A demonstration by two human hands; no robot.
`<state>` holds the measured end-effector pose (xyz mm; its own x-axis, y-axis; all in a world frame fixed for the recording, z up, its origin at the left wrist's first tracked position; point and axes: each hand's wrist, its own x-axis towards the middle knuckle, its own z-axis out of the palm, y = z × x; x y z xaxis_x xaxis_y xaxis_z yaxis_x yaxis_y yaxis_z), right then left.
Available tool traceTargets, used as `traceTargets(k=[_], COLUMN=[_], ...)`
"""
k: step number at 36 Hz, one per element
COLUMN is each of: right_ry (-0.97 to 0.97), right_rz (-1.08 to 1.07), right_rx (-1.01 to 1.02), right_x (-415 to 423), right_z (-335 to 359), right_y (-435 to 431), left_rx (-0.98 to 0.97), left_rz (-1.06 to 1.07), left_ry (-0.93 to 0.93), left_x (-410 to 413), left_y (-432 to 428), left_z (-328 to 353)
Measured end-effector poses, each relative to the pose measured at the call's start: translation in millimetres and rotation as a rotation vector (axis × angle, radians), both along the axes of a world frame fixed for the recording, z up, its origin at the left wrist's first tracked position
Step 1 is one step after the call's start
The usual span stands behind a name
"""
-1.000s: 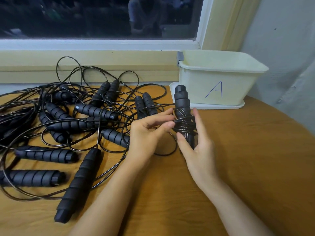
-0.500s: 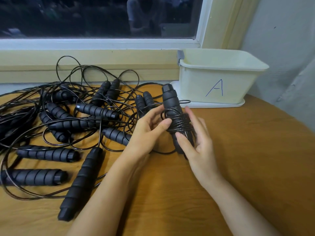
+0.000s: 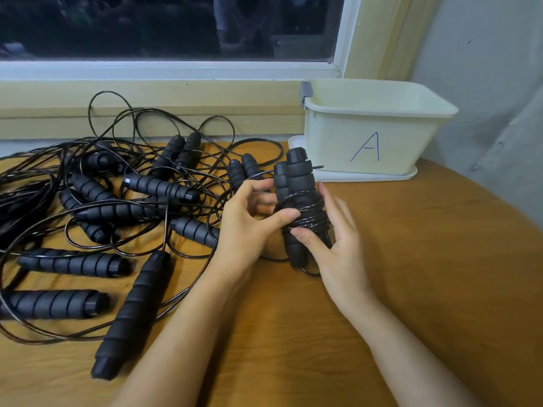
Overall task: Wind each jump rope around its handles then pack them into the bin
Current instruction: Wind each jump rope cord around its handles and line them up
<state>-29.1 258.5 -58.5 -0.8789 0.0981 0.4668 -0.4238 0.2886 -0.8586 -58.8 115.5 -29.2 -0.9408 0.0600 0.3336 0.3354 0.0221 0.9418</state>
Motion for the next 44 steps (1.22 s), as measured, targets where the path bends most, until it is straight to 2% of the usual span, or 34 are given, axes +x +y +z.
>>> traceTargets(k=[7,16,26,38,44], right_ry=[-0.025,-0.044,-0.108,-0.115,-0.072], right_rz=[0.024,0.078,0.073,0.128,-0.025], right_rx=[-0.151,-0.336,-0.418,-0.453,-0.209], right_x=[2.0,1.8,-1.7,-3.9,-6.1], right_z=[2.4,7.7,9.2,7.2,2.7], right_y=[1.2,5.3,10.9,7.9,12.1], left_rx=[-0.077,-0.079,-0.287,0.002,0.028], left_rz=[-0.038,-0.045,-0.14,-0.116,-0.029], left_ry=[0.058,0.084,0.09,-0.087,-0.113], left_x=[-0.7,-3.2,-8.2,-3.0,-0.9], left_y=[-5.6,-10.5,-12.9,-7.1,-3.5], left_z=[2.6,1.3,-3.9,1.9,2.0])
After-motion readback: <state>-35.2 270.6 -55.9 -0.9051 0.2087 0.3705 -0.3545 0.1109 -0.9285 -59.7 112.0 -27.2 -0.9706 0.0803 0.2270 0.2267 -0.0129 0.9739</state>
